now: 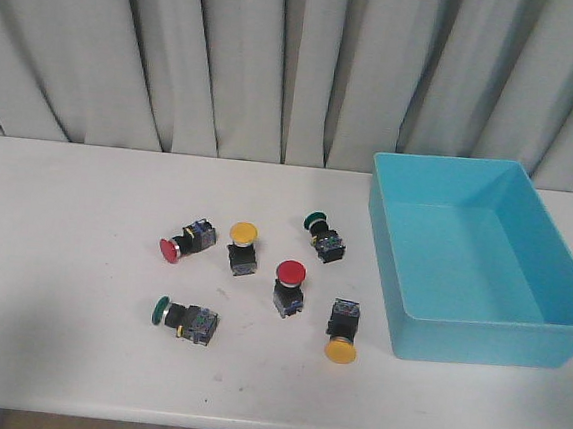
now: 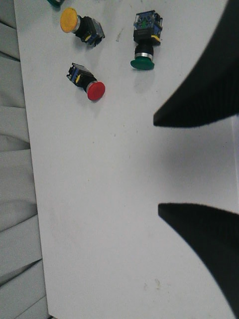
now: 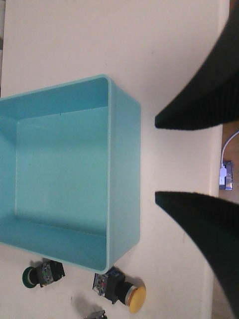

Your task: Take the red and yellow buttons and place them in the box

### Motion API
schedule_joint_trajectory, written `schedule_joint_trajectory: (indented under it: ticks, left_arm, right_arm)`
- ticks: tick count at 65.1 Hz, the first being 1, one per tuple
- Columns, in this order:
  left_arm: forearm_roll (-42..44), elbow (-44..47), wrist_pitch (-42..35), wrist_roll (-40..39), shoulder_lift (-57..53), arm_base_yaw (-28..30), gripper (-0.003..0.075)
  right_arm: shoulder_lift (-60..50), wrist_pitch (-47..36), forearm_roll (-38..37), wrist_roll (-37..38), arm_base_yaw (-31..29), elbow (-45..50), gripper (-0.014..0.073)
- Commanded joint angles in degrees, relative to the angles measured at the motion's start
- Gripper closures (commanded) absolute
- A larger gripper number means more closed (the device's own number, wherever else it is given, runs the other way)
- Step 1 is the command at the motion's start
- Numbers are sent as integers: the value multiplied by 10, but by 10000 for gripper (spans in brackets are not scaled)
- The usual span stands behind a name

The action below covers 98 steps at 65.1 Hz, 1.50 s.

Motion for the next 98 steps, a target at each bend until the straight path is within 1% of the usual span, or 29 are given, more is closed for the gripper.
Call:
schedule_joint_trajectory:
  ticks: [1,5,11,20,30,41,44,51,65,76,92,93,98]
  left_arm:
    - [-4,-19,-39,9,10,-2,195]
    - [-8,-24,-30,32,19,-3,171]
    - [-45,-39,-20,75,42,-16,171]
    - [-111,-68,-15,191,91,-68,171]
    - [-192,-108,-10,312,180,-131,171]
    - [-266,-158,-9,420,285,-180,171]
    - [-282,-174,-9,438,317,-193,171]
    - [-308,-214,-6,460,386,-218,171]
    - [-308,-311,-6,481,521,-261,171]
    - [-307,-392,-7,481,614,-276,171]
    - [-326,-490,0,480,717,-276,178]
    - [-348,-552,32,480,776,-289,200]
    - [-347,-569,26,484,793,-298,204]
  right_arm:
    - [3,-28,-3,-6,-3,-16,95]
    - [3,-27,-3,-6,-3,-16,37]
    - [3,-25,-3,-6,-3,-16,1]
    - [3,-17,-3,-6,-3,-16,0]
    - [3,-13,-3,-6,-3,-16,0]
    - [3,-13,-3,-6,-3,-16,0]
    - [3,-13,-3,-6,-3,-16,0]
    - [3,-13,-3,-6,-3,-16,0]
    - [3,-13,-3,-6,-3,-16,0]
    - [3,-13,-2,-6,-3,-16,0]
    - [3,-13,-1,-6,-3,-16,0]
    - [3,-13,-1,-6,-3,-16,0]
    - [3,-13,-1,-6,-3,-16,0]
